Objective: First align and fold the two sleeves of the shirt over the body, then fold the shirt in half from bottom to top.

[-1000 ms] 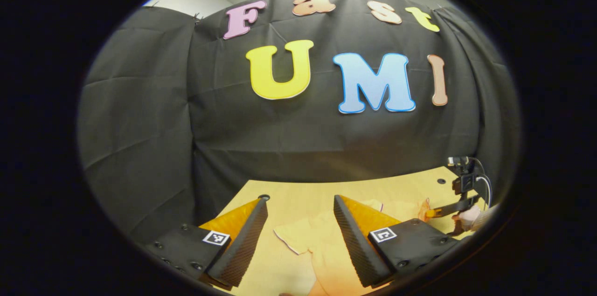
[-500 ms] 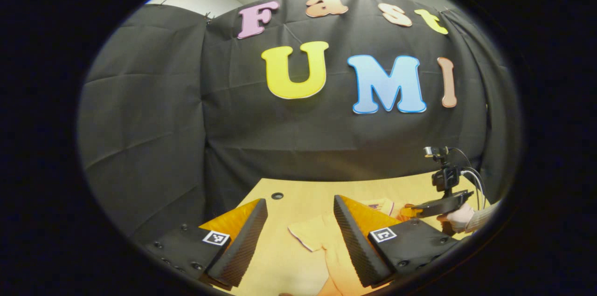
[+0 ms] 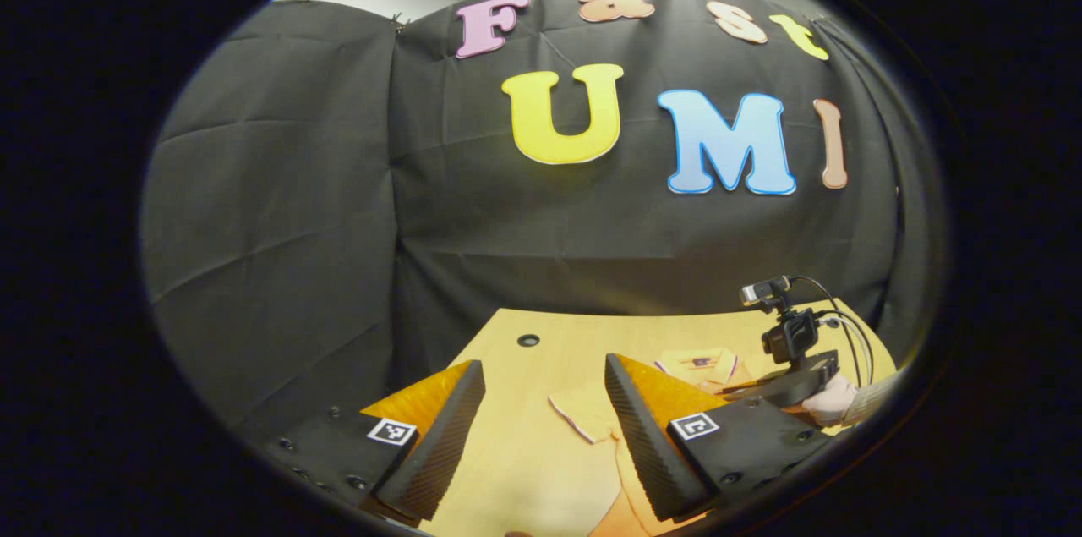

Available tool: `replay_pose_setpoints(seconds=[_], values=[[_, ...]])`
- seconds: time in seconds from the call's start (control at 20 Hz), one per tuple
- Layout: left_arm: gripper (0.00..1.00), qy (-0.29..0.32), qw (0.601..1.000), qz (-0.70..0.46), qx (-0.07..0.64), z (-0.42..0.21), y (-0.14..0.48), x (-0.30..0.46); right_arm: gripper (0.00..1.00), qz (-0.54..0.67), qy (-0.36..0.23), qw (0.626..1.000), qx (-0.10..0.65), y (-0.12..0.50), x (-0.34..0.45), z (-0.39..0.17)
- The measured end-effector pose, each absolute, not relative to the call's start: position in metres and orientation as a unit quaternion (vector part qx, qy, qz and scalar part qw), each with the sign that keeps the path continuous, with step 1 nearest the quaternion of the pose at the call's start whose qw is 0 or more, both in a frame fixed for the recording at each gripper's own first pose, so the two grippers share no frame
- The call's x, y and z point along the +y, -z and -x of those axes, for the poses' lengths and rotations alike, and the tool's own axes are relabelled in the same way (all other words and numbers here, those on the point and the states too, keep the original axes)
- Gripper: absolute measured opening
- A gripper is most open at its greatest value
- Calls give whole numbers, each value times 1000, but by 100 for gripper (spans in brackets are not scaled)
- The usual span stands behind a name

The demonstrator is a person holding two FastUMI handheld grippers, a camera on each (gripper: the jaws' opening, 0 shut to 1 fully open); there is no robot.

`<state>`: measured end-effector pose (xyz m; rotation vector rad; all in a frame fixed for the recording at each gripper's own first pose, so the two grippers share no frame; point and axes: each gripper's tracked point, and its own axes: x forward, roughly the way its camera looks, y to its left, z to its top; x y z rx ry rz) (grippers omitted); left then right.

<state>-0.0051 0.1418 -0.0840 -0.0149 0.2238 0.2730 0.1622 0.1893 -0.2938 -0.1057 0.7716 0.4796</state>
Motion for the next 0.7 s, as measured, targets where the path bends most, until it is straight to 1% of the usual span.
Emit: replay_pose_setpoints(seconds=[0.05, 0.4, 0.45, 0.5, 0.6, 0.65, 0.7], values=[[93, -134, 985, 9, 112, 3, 87, 141, 46, 53, -230, 899, 369, 295, 188, -164], [93, -104, 986, 24, 126, -28, 118, 130, 46, 33, -206, 915, 346, 260, 160, -165], [93, -98, 986, 26, 130, -35, 126, 129, 46, 29, -202, 918, 341, 254, 155, -163], [96, -93, 986, 26, 134, -41, 134, 128, 46, 24, -198, 921, 335, 247, 150, -162], [94, -82, 986, 27, 145, -55, 155, 126, 46, 9, -188, 927, 324, 232, 142, -156], [96, -77, 985, 26, 152, -62, 167, 125, 46, 1, -183, 930, 319, 224, 137, -153], [94, -71, 984, 26, 159, -69, 179, 123, 46, -7, -178, 933, 314, 216, 133, -149]])
